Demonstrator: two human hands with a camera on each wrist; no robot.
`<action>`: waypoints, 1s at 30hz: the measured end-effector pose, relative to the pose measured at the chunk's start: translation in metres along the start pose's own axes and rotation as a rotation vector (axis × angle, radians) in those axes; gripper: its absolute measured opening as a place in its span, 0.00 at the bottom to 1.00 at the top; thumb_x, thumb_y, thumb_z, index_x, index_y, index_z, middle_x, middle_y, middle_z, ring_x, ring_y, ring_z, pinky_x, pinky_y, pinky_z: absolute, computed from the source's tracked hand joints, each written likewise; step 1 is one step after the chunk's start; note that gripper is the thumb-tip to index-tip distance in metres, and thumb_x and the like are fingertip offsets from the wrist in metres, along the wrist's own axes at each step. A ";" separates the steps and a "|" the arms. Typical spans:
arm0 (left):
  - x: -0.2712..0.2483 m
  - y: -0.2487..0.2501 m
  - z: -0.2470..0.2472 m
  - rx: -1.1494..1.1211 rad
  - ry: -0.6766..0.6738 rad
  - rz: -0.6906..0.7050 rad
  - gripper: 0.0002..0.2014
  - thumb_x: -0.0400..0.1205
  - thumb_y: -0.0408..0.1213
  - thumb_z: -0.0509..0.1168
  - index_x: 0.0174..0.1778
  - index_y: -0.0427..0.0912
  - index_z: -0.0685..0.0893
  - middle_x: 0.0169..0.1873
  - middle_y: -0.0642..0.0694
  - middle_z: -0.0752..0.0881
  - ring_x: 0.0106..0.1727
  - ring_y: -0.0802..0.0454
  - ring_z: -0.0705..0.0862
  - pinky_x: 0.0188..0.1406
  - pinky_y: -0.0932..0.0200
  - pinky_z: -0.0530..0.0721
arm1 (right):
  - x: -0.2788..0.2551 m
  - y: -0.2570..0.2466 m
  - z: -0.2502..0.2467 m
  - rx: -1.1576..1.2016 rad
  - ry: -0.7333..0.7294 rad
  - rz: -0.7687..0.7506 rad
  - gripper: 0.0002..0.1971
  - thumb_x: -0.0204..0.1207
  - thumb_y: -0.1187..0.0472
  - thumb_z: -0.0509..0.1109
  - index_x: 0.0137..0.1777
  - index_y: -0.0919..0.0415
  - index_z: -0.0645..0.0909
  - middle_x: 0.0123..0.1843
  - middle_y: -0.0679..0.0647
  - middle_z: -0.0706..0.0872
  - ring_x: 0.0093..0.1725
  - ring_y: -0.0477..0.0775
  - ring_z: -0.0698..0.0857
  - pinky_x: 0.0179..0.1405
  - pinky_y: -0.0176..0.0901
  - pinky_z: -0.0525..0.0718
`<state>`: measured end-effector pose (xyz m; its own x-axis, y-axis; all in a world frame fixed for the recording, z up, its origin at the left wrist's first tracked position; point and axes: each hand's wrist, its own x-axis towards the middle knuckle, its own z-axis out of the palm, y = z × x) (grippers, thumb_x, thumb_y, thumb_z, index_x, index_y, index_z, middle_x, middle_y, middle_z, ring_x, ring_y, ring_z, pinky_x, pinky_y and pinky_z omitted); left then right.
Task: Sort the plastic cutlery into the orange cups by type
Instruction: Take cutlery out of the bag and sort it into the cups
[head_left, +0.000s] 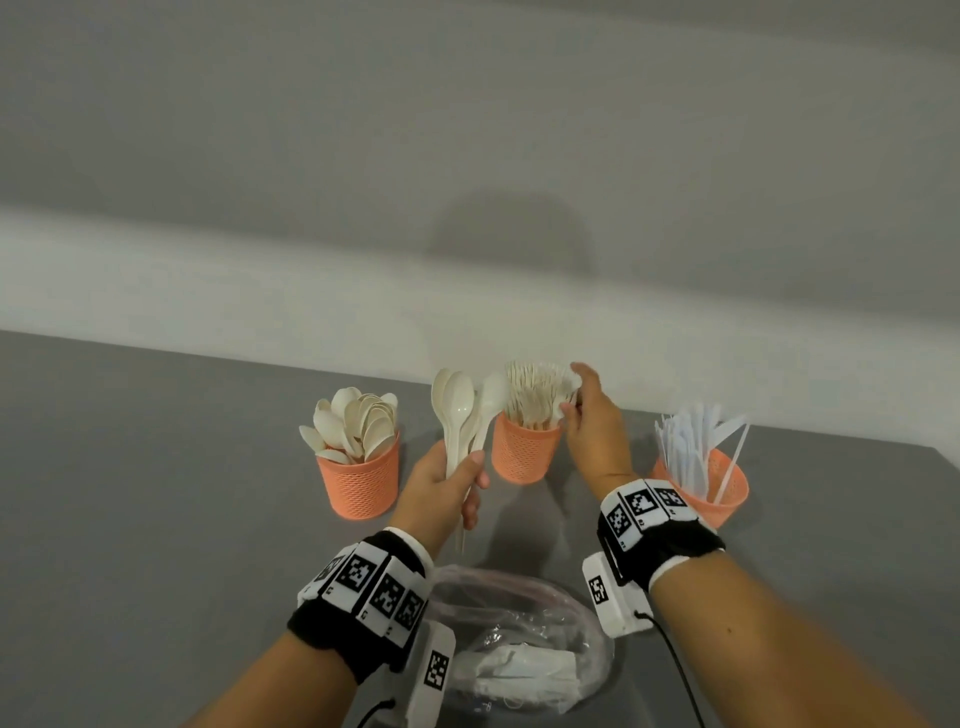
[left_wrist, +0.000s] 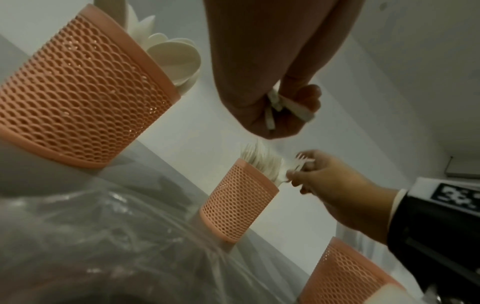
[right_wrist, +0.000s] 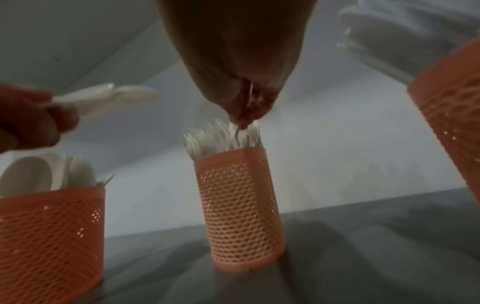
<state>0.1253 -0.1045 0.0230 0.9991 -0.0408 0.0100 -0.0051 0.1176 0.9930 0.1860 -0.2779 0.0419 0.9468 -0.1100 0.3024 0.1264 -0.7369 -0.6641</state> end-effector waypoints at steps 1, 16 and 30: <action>-0.001 0.001 -0.001 -0.019 -0.022 -0.003 0.03 0.84 0.31 0.57 0.46 0.40 0.74 0.29 0.45 0.78 0.16 0.59 0.70 0.15 0.63 0.72 | 0.000 0.002 0.003 -0.102 -0.046 -0.003 0.23 0.82 0.69 0.56 0.77 0.58 0.64 0.63 0.66 0.78 0.53 0.54 0.76 0.54 0.42 0.76; -0.008 0.020 -0.027 0.034 -0.305 -0.123 0.10 0.78 0.28 0.57 0.31 0.35 0.77 0.15 0.49 0.79 0.19 0.57 0.78 0.24 0.66 0.80 | -0.057 -0.112 0.025 0.070 -0.525 -0.063 0.21 0.81 0.51 0.61 0.67 0.61 0.62 0.45 0.59 0.84 0.33 0.56 0.84 0.32 0.50 0.85; -0.015 0.027 -0.103 0.490 -0.206 -0.236 0.06 0.78 0.36 0.69 0.42 0.39 0.79 0.34 0.46 0.84 0.35 0.55 0.82 0.41 0.62 0.84 | -0.019 -0.119 0.047 0.903 -0.080 0.321 0.07 0.83 0.67 0.57 0.44 0.56 0.71 0.34 0.52 0.77 0.33 0.47 0.80 0.45 0.42 0.84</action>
<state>0.1143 0.0012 0.0380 0.9471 -0.2078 -0.2448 0.1496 -0.3890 0.9090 0.1664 -0.1570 0.0833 0.9892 -0.1462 -0.0110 0.0060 0.1154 -0.9933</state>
